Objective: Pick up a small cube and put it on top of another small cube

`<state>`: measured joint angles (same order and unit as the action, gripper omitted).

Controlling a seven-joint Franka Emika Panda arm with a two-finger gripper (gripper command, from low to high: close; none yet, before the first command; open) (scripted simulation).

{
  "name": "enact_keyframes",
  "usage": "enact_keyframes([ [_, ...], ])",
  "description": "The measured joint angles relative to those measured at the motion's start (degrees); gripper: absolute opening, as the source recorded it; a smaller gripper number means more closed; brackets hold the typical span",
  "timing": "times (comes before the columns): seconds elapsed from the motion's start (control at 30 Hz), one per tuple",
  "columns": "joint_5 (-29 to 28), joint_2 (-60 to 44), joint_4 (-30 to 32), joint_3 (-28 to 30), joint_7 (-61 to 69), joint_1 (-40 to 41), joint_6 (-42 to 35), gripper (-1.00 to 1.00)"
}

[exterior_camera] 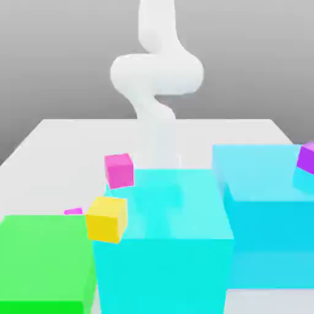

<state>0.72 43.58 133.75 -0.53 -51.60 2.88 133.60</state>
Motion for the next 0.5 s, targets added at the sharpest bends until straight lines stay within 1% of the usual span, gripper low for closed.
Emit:
enact_keyframes([
  [0.5,3.49,-13.48,11.86,-4.07,-35.27,16.84,10.95,0.0],
])
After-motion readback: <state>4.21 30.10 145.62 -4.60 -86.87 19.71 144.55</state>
